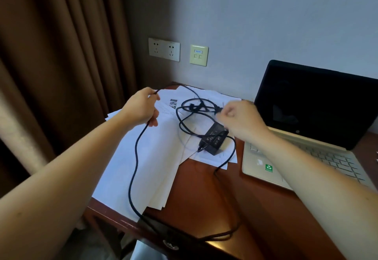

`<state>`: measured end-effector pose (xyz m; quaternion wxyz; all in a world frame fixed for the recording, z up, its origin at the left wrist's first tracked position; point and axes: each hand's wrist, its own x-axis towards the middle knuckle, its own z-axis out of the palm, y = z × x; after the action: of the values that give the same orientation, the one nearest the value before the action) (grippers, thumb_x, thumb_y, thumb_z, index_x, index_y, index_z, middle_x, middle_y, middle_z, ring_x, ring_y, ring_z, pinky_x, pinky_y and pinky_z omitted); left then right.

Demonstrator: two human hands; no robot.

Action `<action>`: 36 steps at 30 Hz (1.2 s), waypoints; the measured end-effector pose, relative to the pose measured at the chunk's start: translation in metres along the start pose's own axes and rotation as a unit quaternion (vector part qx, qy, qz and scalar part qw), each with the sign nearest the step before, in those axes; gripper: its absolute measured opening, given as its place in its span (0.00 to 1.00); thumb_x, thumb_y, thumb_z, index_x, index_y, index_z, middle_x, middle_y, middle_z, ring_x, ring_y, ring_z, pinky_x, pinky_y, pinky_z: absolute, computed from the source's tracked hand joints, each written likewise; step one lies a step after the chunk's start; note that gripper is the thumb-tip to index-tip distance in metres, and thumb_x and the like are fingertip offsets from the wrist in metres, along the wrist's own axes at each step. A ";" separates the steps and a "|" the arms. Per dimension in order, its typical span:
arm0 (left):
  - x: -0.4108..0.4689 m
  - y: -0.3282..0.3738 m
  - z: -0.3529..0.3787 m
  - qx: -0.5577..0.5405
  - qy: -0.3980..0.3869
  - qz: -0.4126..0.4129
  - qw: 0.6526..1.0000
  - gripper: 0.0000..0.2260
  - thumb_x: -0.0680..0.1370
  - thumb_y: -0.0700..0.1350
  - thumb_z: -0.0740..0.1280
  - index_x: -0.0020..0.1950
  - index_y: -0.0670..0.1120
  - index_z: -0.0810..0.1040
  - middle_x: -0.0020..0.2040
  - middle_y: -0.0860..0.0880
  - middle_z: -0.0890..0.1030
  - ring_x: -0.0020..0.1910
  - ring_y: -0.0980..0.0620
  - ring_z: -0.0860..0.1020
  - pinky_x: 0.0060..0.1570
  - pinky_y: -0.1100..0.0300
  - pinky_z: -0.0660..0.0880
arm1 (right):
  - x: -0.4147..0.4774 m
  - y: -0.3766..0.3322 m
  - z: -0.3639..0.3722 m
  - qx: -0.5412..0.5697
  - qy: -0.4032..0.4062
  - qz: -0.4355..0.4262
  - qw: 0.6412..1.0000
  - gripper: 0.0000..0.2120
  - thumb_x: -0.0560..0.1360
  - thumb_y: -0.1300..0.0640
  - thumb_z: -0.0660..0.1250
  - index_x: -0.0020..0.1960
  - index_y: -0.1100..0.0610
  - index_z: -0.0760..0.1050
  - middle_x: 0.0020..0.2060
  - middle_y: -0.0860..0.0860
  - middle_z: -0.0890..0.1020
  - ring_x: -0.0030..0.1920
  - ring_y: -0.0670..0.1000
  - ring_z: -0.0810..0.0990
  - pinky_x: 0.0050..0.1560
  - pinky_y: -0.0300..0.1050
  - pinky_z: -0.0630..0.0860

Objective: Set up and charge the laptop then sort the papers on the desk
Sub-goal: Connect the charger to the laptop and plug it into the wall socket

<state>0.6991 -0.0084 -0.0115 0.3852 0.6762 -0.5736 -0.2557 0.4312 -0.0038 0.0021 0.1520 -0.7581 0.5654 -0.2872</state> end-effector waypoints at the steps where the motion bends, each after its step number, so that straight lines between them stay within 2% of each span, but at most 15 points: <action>1: -0.004 -0.006 -0.002 -0.007 0.002 -0.031 1.000 0.11 0.86 0.42 0.51 0.59 0.41 0.72 0.33 0.42 0.80 0.27 0.45 0.82 0.31 0.54 0.80 | -0.009 -0.003 0.000 -0.059 -0.097 0.025 0.993 0.16 0.76 0.48 0.68 0.41 0.61 0.80 0.29 0.50 0.80 0.26 0.46 0.75 0.33 0.39 0.72; 4: -0.017 -0.020 -0.002 -0.022 -0.037 -0.128 0.991 0.11 0.86 0.40 0.51 0.62 0.39 0.70 0.36 0.40 0.84 0.30 0.44 0.84 0.28 0.58 0.78 | -0.034 -0.007 0.006 -0.148 -0.328 0.129 0.924 0.28 0.73 0.36 0.67 0.41 0.63 0.80 0.26 0.53 0.80 0.22 0.49 0.74 0.25 0.38 0.71; 6: -0.026 -0.024 0.001 0.122 -0.121 -0.145 0.974 0.17 0.86 0.48 0.55 0.66 0.39 0.75 0.43 0.42 0.83 0.36 0.46 0.82 0.34 0.62 0.76 | -0.046 -0.007 0.009 -0.156 -0.403 0.187 0.882 0.24 0.73 0.39 0.71 0.43 0.62 0.78 0.28 0.52 0.80 0.22 0.48 0.74 0.22 0.37 0.69; 7: -0.034 -0.021 0.000 0.225 -0.167 -0.149 0.948 0.19 0.84 0.53 0.57 0.64 0.42 0.78 0.43 0.46 0.82 0.40 0.47 0.78 0.36 0.65 0.71 | -0.052 -0.008 0.010 -0.160 -0.430 0.204 0.865 0.20 0.74 0.43 0.72 0.44 0.62 0.77 0.29 0.53 0.81 0.22 0.48 0.75 0.22 0.37 0.69; 9: -0.042 -0.023 -0.003 0.409 -0.194 -0.144 0.880 0.17 0.80 0.56 0.63 0.49 0.44 0.83 0.33 0.51 0.75 0.40 0.49 0.73 0.36 0.63 0.66 | -0.059 -0.009 0.010 -0.194 -0.422 0.201 0.862 0.13 0.75 0.53 0.71 0.42 0.61 0.73 0.32 0.54 0.81 0.22 0.48 0.75 0.22 0.37 0.71; 10: -0.044 -0.025 -0.004 0.408 -0.189 -0.168 0.877 0.13 0.78 0.52 0.65 0.40 0.45 0.79 0.29 0.52 0.73 0.36 0.50 0.72 0.38 0.62 0.67 | -0.061 -0.008 0.009 -0.230 -0.385 0.180 0.876 0.11 0.75 0.56 0.70 0.40 0.60 0.71 0.31 0.54 0.80 0.22 0.48 0.75 0.23 0.38 0.72; 12: -0.047 -0.028 -0.010 0.359 -0.193 -0.209 0.889 0.12 0.76 0.41 0.63 0.33 0.45 0.75 0.23 0.52 0.77 0.28 0.51 0.73 0.39 0.61 0.71 | -0.064 -0.005 0.007 -0.321 -0.297 0.124 0.891 0.09 0.74 0.58 0.68 0.38 0.58 0.70 0.30 0.52 0.77 0.24 0.50 0.74 0.27 0.38 0.71; 16: -0.055 -0.022 -0.010 0.284 -0.213 -0.221 0.909 0.13 0.81 0.37 0.60 0.40 0.36 0.80 0.26 0.44 0.82 0.27 0.47 0.81 0.39 0.56 0.80 | -0.063 0.007 0.007 -0.416 -0.234 0.119 0.870 0.02 0.75 0.57 0.64 0.45 0.55 0.71 0.38 0.49 0.74 0.38 0.51 0.75 0.35 0.43 0.69; 20: -0.065 -0.011 -0.004 0.278 -0.263 -0.245 0.891 0.16 0.84 0.39 0.55 0.43 0.35 0.78 0.23 0.46 0.79 0.21 0.52 0.76 0.22 0.63 0.73 | -0.061 0.012 0.003 -0.416 -0.258 0.131 0.862 0.03 0.74 0.58 0.63 0.42 0.56 0.73 0.38 0.49 0.74 0.38 0.51 0.75 0.36 0.43 0.69; 23: -0.068 -0.007 -0.007 0.265 -0.280 -0.268 0.883 0.18 0.84 0.42 0.52 0.43 0.39 0.78 0.29 0.46 0.82 0.22 0.53 0.74 0.22 0.65 0.65 | -0.060 0.019 0.001 -0.398 -0.292 0.129 0.860 0.09 0.71 0.65 0.61 0.32 0.57 0.67 0.32 0.51 0.69 0.31 0.52 0.68 0.30 0.41 0.63; 26: -0.061 -0.016 -0.010 0.146 -0.218 -0.244 0.934 0.21 0.86 0.44 0.52 0.45 0.37 0.81 0.33 0.43 0.84 0.26 0.50 0.74 0.29 0.62 0.65 | -0.054 0.028 0.000 -0.346 -0.272 0.099 0.892 0.14 0.73 0.63 0.61 0.30 0.58 0.65 0.29 0.53 0.67 0.29 0.53 0.65 0.30 0.44 0.62; 28: -0.056 -0.020 -0.009 0.015 -0.138 -0.200 0.970 0.21 0.87 0.46 0.52 0.47 0.36 0.79 0.33 0.42 0.84 0.28 0.49 0.73 0.31 0.59 0.68 | -0.049 0.029 -0.003 -0.267 -0.250 0.104 0.925 0.11 0.76 0.60 0.62 0.35 0.58 0.70 0.33 0.54 0.70 0.33 0.54 0.68 0.34 0.48 0.68; 30: -0.056 -0.022 -0.007 -0.087 -0.088 -0.175 0.977 0.20 0.88 0.49 0.53 0.48 0.38 0.77 0.34 0.41 0.85 0.28 0.49 0.74 0.32 0.58 0.70 | -0.046 0.028 -0.005 -0.192 -0.251 0.124 0.941 0.08 0.79 0.55 0.63 0.43 0.57 0.75 0.37 0.54 0.76 0.36 0.53 0.73 0.38 0.47 0.74; 33: -0.058 -0.026 -0.003 -0.145 -0.038 -0.175 0.973 0.22 0.87 0.52 0.52 0.47 0.39 0.76 0.35 0.41 0.85 0.30 0.49 0.78 0.31 0.59 0.72 | -0.046 0.031 -0.005 -0.124 -0.245 0.155 0.949 0.20 0.80 0.47 0.62 0.34 0.57 0.67 0.24 0.51 0.65 0.22 0.52 0.64 0.28 0.42 0.63; 36: -0.062 -0.033 0.002 -0.105 -0.025 -0.220 0.970 0.22 0.88 0.49 0.51 0.45 0.39 0.76 0.30 0.44 0.84 0.28 0.49 0.80 0.31 0.59 0.72 | -0.043 0.033 -0.006 -0.109 -0.254 0.189 0.942 0.12 0.79 0.55 0.62 0.44 0.59 0.81 0.20 0.50 0.64 0.20 0.51 0.62 0.28 0.39 0.61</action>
<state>0.7037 0.0534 -0.0455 0.3737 0.7351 -0.3902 -0.4096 0.3939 0.0275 -0.0228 0.2584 -0.6970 0.6688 0.0128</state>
